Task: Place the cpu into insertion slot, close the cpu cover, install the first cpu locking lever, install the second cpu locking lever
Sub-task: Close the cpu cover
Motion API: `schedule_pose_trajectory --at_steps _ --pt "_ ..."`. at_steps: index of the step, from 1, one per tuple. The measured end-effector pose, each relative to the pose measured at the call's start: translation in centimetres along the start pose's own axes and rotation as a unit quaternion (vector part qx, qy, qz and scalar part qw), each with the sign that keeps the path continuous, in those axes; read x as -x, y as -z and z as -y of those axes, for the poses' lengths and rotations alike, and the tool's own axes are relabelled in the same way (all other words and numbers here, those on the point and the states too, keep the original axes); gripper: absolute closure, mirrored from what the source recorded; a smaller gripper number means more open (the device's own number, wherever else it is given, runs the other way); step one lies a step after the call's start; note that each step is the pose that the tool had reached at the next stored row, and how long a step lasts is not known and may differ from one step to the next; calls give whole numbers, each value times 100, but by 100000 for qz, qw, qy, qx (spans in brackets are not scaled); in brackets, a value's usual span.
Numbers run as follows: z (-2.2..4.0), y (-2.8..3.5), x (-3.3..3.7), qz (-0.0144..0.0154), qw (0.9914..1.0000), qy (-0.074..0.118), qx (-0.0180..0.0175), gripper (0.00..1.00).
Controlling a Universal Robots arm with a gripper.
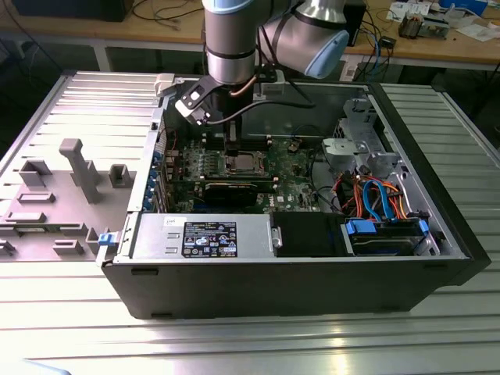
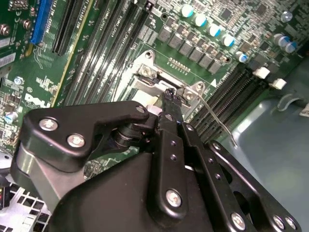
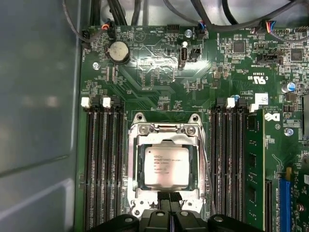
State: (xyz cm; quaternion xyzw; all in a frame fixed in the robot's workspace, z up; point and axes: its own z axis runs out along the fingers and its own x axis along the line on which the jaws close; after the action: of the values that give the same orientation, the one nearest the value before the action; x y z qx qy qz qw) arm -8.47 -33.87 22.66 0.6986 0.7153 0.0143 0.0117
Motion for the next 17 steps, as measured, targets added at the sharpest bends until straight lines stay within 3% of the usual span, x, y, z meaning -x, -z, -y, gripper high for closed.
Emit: schedule_pose_trajectory --at_steps 4,17 --pt "3 -64 3 2 100000 -4 -19 89" --pt "4 -89 3 -4 100000 -2 -17 89"
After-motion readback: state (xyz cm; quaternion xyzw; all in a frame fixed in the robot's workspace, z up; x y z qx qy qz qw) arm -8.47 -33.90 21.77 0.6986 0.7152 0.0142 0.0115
